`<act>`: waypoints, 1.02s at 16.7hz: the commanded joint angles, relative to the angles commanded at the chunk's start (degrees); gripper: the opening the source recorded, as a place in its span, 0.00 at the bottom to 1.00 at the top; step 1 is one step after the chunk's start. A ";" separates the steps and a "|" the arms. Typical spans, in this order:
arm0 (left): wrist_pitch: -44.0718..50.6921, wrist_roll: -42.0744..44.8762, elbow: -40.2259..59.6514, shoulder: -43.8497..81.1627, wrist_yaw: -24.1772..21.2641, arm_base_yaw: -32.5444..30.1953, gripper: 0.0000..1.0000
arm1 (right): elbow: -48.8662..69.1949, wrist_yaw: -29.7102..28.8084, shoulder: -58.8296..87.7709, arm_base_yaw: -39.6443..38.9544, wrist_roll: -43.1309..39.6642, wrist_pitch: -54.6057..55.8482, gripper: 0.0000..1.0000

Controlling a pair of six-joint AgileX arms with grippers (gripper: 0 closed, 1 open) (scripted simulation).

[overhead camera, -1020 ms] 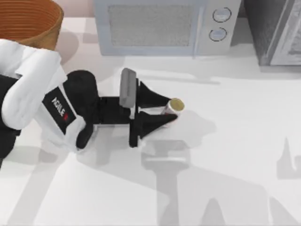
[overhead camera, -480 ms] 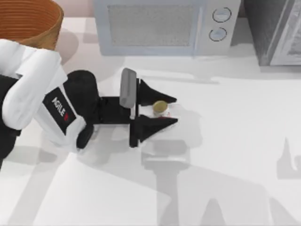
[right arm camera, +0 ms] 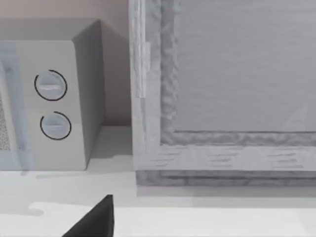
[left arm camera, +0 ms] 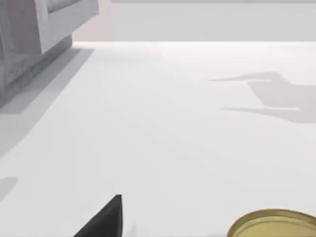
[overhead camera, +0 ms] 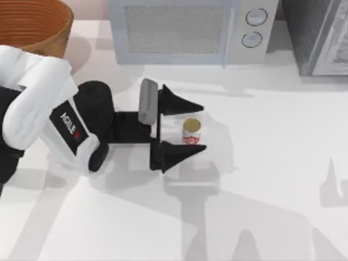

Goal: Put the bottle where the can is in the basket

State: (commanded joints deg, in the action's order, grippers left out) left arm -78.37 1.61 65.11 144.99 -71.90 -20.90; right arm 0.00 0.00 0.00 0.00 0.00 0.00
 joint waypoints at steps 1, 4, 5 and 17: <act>0.00 0.00 0.00 0.00 0.00 0.00 1.00 | 0.00 0.00 0.00 0.00 0.00 0.00 1.00; 0.00 0.00 -0.02 -0.01 0.01 0.21 1.00 | 0.00 0.00 0.00 0.00 0.00 0.00 1.00; 0.55 -0.13 -0.46 -0.57 0.50 0.50 1.00 | 0.00 0.00 0.00 0.00 0.00 0.00 1.00; 33.43 -0.15 -25.70 -53.65 30.02 12.84 1.00 | 0.00 0.00 0.00 0.00 0.00 0.00 1.00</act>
State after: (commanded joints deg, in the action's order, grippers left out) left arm -44.95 1.45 39.41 91.34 -41.88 -8.06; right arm 0.00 0.00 0.00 0.00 0.00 0.00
